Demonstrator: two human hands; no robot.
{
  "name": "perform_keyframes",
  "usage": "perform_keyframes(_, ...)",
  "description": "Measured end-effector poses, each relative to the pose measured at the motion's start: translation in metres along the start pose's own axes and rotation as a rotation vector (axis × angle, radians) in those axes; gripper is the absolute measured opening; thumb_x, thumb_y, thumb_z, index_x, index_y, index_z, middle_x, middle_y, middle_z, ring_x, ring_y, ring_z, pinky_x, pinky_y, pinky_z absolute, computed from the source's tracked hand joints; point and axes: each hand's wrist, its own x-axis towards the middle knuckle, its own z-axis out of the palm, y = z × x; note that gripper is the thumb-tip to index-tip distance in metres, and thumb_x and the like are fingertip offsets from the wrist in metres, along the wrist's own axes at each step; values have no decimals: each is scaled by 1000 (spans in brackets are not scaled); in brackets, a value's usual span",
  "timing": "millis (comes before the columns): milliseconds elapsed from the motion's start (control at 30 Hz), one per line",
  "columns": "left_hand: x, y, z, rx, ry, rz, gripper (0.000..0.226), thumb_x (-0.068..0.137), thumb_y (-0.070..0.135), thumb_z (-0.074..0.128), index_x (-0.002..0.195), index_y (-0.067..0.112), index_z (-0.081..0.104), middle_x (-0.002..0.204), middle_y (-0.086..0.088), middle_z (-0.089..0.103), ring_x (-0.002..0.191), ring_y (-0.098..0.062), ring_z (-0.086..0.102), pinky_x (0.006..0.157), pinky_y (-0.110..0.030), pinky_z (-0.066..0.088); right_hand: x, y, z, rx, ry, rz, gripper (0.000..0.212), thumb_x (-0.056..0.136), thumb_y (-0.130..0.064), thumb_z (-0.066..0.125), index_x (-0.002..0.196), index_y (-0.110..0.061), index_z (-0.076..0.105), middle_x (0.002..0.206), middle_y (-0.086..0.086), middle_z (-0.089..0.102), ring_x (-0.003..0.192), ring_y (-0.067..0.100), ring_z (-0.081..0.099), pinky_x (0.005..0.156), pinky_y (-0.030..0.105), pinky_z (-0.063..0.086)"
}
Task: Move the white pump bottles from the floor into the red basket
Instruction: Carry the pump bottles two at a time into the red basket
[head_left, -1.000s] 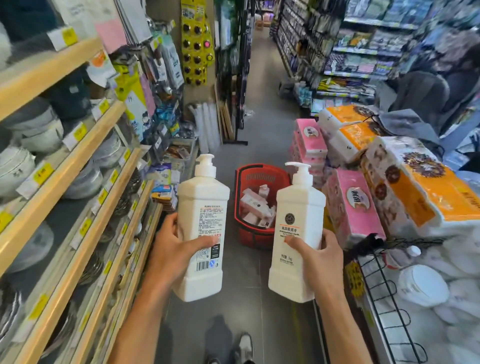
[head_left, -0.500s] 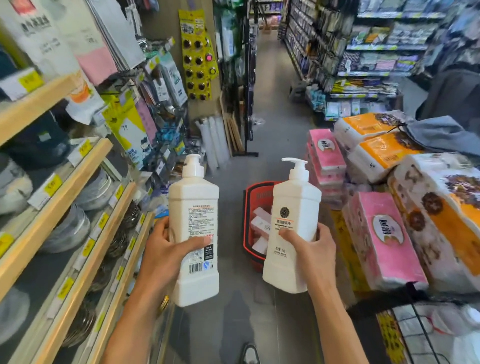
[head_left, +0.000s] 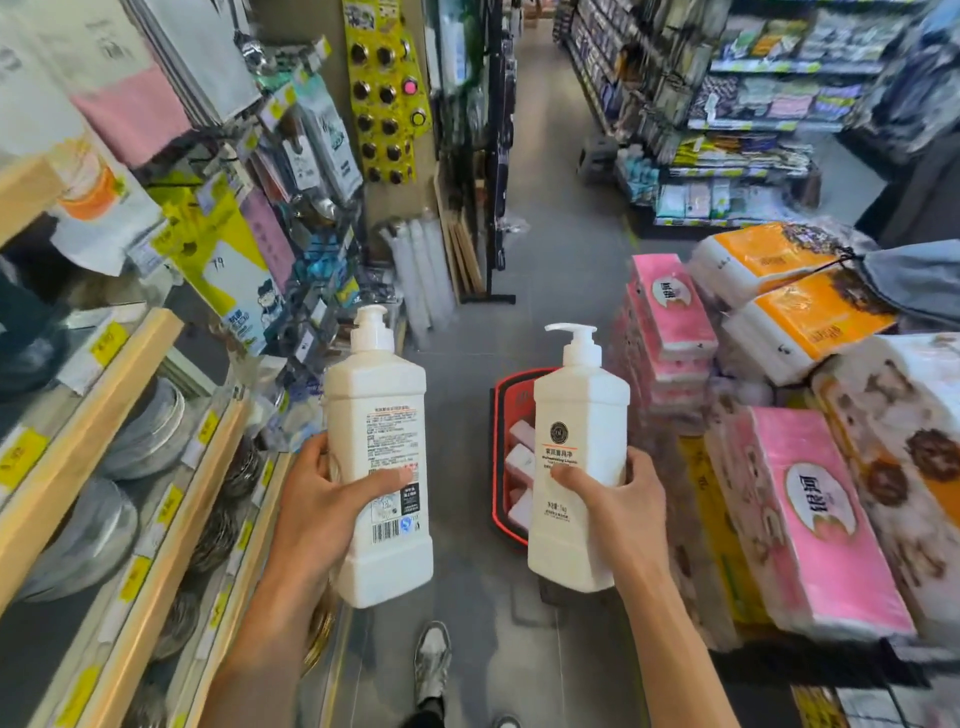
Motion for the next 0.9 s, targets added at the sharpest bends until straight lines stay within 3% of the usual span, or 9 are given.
perform_keyframes(100,37,18,-2,-14,-41,17,73,51,19,92,116,25,60,98,7,77,87,-17,75,77,-44,58,16,-14,21,-13,29,-7,65,67,-41,90,117,-32,50,103,-19,64,93,8,66,85,44,57)
perform_keyframes(333,112,54,11,-14,-175,76,54,65,2,89,107,22,61,92,8,77,81,-12,75,66,-32,55,49,-44,43,30,141,21,64,69,-36,91,119,-28,52,104,-16,65,93,9,66,84,44,56)
perform_keyframes(533,166,58,51,58,-290,20,68,53,15,93,114,17,62,98,2,78,85,-18,76,76,-44,59,82,-41,37,56,250,80,63,71,-30,91,120,-25,52,101,-16,64,88,7,65,69,31,51)
perform_keyframes(633,192,66,83,92,-332,28,63,57,10,94,112,18,63,97,2,77,84,-17,76,74,-42,59,109,-37,27,29,314,105,67,69,-32,92,122,-23,53,101,-15,65,89,8,65,73,36,53)
perform_keyframes(733,215,80,116,100,-355,49,52,65,1,89,105,20,62,92,3,77,79,-13,75,66,-32,56,142,-37,15,30,377,141,68,66,-37,91,122,-23,55,103,-11,67,89,11,66,80,44,56)
perform_keyframes(900,253,101,161,157,-422,65,52,64,4,90,104,24,62,94,5,77,83,-12,75,72,-36,57,187,-46,0,83,447,178,61,68,-35,90,115,-22,54,99,-10,66,90,17,67,78,43,55)
